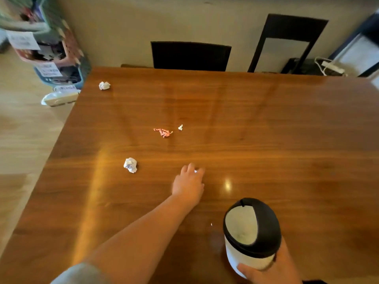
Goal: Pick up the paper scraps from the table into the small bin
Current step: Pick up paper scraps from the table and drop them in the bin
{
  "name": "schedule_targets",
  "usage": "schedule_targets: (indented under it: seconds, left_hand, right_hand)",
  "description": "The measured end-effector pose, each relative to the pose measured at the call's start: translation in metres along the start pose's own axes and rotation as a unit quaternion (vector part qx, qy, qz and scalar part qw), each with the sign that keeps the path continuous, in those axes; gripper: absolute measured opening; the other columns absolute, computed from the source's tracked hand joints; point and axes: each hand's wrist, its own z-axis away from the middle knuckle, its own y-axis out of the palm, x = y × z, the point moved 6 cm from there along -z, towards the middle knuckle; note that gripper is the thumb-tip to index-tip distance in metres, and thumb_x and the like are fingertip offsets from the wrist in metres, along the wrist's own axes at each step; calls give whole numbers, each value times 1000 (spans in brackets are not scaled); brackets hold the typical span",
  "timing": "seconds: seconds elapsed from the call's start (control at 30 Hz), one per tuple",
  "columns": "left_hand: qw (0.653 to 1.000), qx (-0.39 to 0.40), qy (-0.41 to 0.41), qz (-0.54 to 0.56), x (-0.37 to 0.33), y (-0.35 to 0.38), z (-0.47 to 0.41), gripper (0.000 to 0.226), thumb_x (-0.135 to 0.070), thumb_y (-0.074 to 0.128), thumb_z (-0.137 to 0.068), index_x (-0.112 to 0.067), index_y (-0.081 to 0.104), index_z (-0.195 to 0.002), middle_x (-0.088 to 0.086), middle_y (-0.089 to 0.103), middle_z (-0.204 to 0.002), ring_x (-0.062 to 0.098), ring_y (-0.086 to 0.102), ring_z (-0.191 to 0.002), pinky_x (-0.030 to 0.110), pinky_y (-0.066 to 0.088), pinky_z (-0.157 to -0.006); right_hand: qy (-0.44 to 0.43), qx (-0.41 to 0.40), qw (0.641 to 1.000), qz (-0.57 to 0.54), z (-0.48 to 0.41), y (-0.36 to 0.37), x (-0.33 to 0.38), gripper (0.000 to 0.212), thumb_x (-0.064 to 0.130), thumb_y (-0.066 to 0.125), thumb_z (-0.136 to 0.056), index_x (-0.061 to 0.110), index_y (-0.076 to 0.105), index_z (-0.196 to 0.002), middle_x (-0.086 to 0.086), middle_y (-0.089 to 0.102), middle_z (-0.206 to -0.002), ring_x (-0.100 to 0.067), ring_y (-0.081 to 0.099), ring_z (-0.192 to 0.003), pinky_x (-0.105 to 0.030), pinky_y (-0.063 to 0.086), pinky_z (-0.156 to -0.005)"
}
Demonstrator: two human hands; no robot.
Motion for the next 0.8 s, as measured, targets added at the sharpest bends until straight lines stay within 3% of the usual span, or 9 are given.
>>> schedule_targets:
  seconds: [0.07,0.13,0.2,0.27,0.4,0.47,0.57,0.67,0.8]
  left_hand:
    - [1000,19,-3,-21,3,6,-7,45,-31,56,-95,-25,43,-137,8,43,-139,29,42,-128,43,50,-95]
    - [1000,20,-7,-14,8,11,-9,36,-23,55,-95,-23,50,-131,7,48,-133,28,47,-121,41,50,-92]
    - [1000,13,-8,6,14,15,-6,33,-14,54,-94,-21,54,-126,6,52,-127,28,50,-117,40,50,-92]
    - [999,-2,-14,28,21,16,2,32,-16,55,-94,-21,56,-125,5,55,-123,27,52,-115,38,50,-92]
    - [986,-23,-80,148,43,18,38,35,-39,65,-89,-32,58,-123,-9,61,-115,10,59,-101,22,49,-81]
    - [960,-5,-137,245,55,23,65,32,-49,68,-83,-42,59,-113,-17,63,-103,1,60,-89,18,50,-75]
    - [891,-30,-228,391,66,29,111,32,-48,76,-77,-52,55,-101,-19,66,-99,-3,63,-90,18,54,-70]
    - [825,-86,-273,487,66,29,149,31,-31,82,-77,-42,62,-99,-9,72,-102,6,67,-96,26,56,-79]
    - [760,-172,-272,565,52,-11,177,23,-23,81,-79,-30,71,-98,-2,76,-96,20,71,-95,37,57,-83]
  right_hand:
    - [10,-16,1000,12,0,-4,-1,113,-42,74,-48,15,44,-141,6,57,-135,12,66,-99,-6,52,-71]
    - [22,-19,1000,-10,-2,-5,-4,109,-40,76,-47,18,49,-135,5,58,-133,10,68,-97,-10,54,-69]
    - [26,-16,998,-52,-6,-6,-11,119,-7,99,-35,36,47,-133,26,61,-128,19,60,-105,-14,51,-77]
    - [36,-21,998,-50,-12,-8,-14,126,38,105,-22,52,41,-129,45,57,-119,27,52,-106,-16,43,-82]
    - [51,-14,999,-10,-21,-9,-16,124,56,101,-21,71,35,-125,51,52,-120,27,50,-108,-22,44,-88]
    - [46,-21,999,6,-22,-9,-13,122,57,100,-22,78,35,-123,48,53,-123,24,52,-109,-23,45,-90]
    - [44,-16,998,29,-20,-8,-3,115,65,95,-22,88,30,-115,50,53,-119,28,52,-104,-7,47,-73]
    - [28,3,998,48,-21,-6,4,110,66,94,-29,83,33,-119,43,55,-122,22,54,-107,-7,49,-69]
    - [16,25,998,58,-21,-9,7,108,56,96,-36,88,28,-113,52,49,-117,28,49,-104,2,46,-64]
